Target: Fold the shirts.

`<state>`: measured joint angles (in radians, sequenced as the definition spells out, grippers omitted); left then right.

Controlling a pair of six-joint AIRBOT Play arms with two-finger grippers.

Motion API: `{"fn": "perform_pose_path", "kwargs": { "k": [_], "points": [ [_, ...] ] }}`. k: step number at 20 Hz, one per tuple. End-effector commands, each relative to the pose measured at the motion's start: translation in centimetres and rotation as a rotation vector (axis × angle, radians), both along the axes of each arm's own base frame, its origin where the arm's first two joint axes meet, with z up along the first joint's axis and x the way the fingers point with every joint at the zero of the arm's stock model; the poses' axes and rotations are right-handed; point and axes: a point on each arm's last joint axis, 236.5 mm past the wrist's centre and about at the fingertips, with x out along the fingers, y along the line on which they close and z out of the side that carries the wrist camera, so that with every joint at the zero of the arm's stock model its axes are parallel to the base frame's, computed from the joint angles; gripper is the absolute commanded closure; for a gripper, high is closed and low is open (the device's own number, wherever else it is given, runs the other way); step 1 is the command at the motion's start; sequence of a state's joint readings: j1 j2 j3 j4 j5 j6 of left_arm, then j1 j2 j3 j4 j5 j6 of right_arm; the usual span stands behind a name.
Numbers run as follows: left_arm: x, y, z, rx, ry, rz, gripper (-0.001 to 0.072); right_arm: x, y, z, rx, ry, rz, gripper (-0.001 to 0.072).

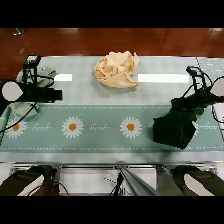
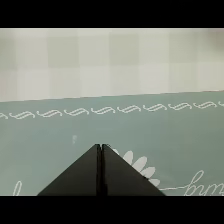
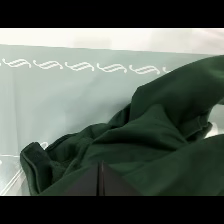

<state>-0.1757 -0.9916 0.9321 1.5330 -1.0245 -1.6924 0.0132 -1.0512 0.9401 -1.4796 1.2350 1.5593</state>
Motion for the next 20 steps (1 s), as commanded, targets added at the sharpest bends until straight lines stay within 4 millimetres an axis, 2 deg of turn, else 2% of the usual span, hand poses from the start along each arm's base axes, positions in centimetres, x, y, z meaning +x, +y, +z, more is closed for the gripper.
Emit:
{"fn": "perform_pose_path", "kwargs": {
  "k": [1,12,20],
  "points": [
    [0.03,0.02,0.02,0.0,0.0,0.0,0.069,0.01,0.03,0.01,0.0,0.0,0.001,0.069],
    [0.03,0.02,0.02,0.0,0.0,0.001,0.069,0.04,0.03,0.02,0.0,-0.001,0.001,0.069],
    [0.13,0.01,0.07,-0.001,-0.005,0.001,0.0689,0.84,0.06,0.22,0.002,-0.036,-0.002,0.069]
  ]
}}
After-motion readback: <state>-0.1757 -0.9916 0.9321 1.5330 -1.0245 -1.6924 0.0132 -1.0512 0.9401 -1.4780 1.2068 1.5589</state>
